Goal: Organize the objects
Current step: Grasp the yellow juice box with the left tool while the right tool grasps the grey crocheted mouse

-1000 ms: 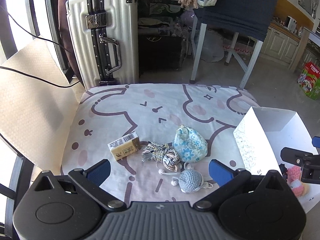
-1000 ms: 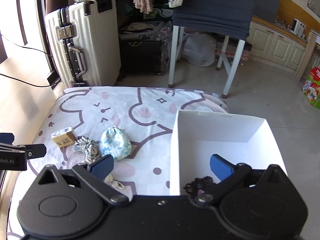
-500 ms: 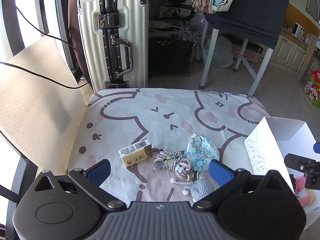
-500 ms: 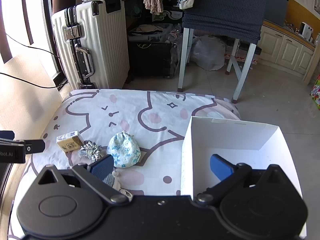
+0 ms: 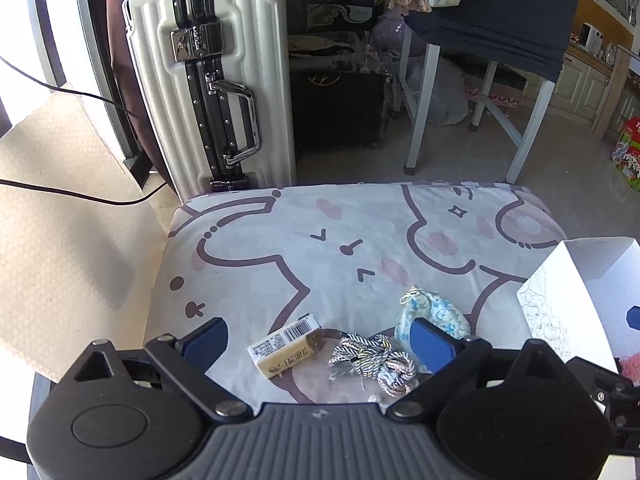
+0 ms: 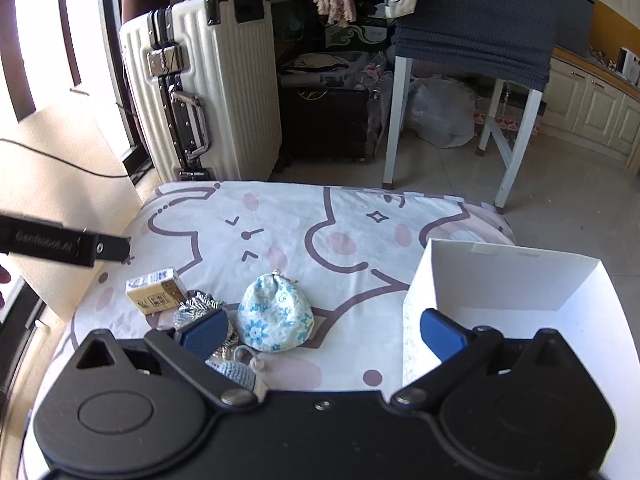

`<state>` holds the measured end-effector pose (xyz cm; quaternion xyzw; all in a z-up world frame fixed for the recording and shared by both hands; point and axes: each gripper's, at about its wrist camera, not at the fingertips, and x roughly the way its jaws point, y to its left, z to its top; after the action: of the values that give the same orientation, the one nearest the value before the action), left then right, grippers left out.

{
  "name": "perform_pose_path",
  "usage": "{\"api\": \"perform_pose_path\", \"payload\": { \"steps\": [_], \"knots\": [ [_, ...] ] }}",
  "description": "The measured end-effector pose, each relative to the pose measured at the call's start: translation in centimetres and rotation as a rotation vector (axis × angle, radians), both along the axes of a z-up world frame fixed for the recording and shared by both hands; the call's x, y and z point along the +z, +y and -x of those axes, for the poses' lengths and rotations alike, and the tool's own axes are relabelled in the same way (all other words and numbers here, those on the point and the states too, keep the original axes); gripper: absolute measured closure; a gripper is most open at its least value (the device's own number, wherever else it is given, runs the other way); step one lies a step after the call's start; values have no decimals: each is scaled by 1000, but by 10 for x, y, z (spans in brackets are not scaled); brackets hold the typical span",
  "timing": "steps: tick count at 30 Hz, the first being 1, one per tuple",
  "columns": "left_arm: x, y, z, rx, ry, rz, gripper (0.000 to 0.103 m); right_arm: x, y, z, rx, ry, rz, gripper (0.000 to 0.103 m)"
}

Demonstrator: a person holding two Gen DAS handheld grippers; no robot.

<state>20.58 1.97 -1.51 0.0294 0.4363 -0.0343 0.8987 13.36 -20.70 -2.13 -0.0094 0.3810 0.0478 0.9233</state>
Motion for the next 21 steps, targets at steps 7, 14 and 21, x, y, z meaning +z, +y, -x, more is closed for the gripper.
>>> {"api": "perform_pose_path", "payload": {
  "steps": [7, 14, 21],
  "knots": [
    [-32, 20, -43, 70, 115, 41, 14, -26, 17, -17, 39, 69, -46, 8],
    [-66, 37, -73, 226, 228, 141, 13, -53, 31, -29, 60, 118, -60, 12],
    [-94, 52, -84, 336, 303, 201, 13, -74, 51, -31, 165, 176, -21, 21]
  ]
}}
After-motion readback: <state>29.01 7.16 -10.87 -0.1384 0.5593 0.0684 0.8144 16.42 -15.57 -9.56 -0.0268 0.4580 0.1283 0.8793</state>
